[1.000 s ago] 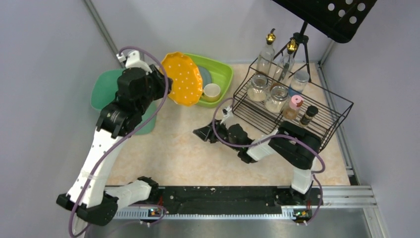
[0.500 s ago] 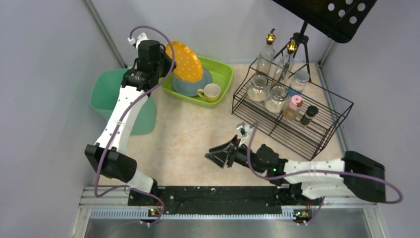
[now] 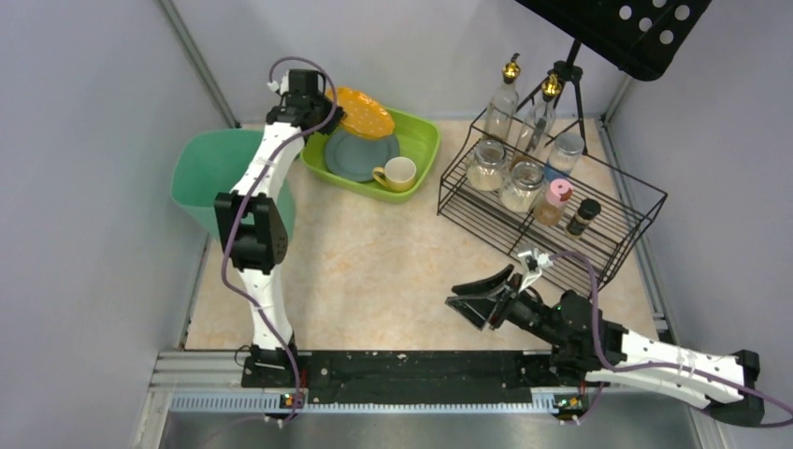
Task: Clear the kitchen counter
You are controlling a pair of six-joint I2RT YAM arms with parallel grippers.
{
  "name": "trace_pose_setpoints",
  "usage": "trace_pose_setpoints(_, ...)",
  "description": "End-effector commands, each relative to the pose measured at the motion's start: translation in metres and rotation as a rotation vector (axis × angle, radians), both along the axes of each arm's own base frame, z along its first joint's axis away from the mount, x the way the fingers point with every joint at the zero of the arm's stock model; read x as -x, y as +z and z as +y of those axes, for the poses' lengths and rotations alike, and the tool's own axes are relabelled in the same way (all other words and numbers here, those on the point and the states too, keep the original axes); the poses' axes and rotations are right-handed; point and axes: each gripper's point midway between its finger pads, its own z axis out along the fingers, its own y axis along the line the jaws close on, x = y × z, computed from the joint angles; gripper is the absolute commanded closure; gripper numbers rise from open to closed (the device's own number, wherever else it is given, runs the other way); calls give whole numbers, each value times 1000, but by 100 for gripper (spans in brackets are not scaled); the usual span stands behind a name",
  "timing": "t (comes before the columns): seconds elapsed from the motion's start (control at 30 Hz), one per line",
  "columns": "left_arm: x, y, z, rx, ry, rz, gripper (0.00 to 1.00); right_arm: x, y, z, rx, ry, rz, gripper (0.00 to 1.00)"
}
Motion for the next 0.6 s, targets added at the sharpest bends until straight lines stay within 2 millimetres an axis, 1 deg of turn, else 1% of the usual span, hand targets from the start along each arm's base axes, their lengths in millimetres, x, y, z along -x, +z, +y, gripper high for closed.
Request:
trace_pose_setpoints(0.0,-50,77,-26,181,-26,-264,100,0,-36,-14,136,-27,31,53)
trace_pose_setpoints(0.07,-61,61,-26,191,-5,-241,100,2,-41,-17,159,-24,38,52)
trace_pose_setpoints(0.13,-68,40,-25,191,15,-212,100,4,-42,-16,171,-9,38,52)
trace_pose_setpoints(0.2,-71,23,-23,188,33,-188,100,6,-40,-16,164,-1,34,52)
trace_pose_setpoints(0.23,-70,11,-23,186,35,-168,100,5,-41,-15,168,0,30,52)
trace_pose_setpoints(0.3,-69,-2,-22,178,44,-151,100,5,-43,-15,172,1,28,52)
trace_pose_setpoints(0.33,-68,-8,-17,165,64,-147,100,6,-44,-15,174,5,26,52)
trace_pose_setpoints(0.4,-66,-15,-15,153,70,-139,100,7,-47,-14,179,10,26,52)
trace_pose_setpoints(0.57,-59,-25,-9,121,83,-129,100,9,-52,-12,183,24,32,52)
